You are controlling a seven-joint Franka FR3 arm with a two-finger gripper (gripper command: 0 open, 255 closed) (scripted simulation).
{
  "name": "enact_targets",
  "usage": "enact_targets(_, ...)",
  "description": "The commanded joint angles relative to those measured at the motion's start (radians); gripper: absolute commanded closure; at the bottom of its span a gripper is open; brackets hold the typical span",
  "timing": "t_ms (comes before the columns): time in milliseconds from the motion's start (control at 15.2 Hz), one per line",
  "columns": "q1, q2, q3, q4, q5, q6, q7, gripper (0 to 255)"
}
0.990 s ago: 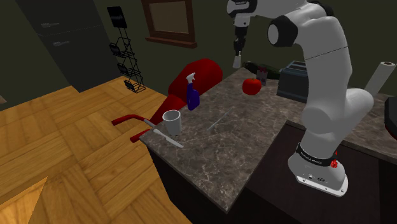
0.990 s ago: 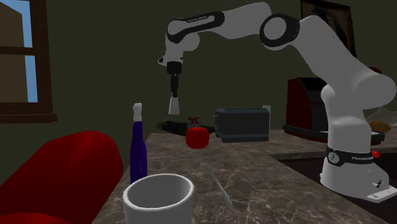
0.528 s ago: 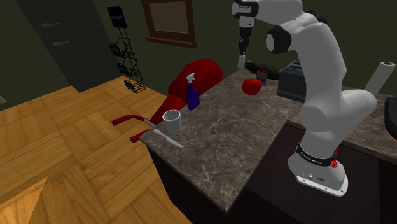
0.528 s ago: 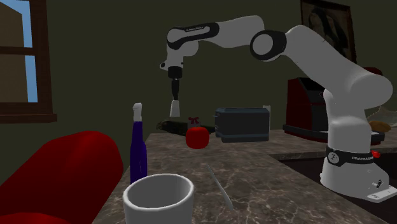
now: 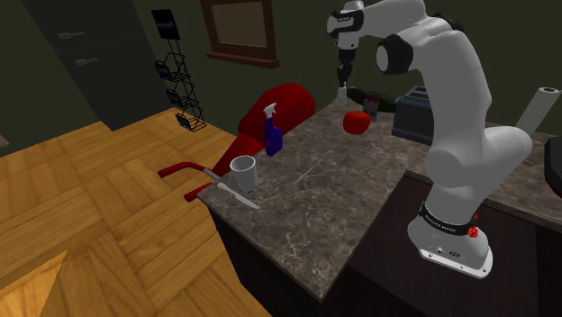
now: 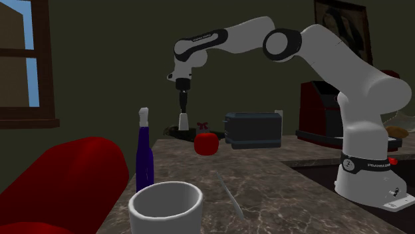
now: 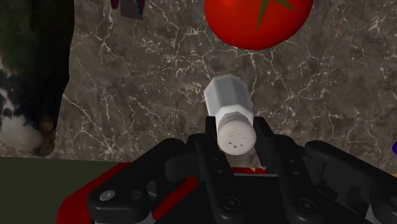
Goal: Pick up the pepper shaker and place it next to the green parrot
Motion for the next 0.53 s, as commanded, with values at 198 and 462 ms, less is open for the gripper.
enact_targets(198,0.008,-0.004,0.000,-0.073,0.002,0.069,-0.010,255)
enact_targets(462,0.013,0.002,0.002,-0.119,0.005,0.118,-0.017,255)
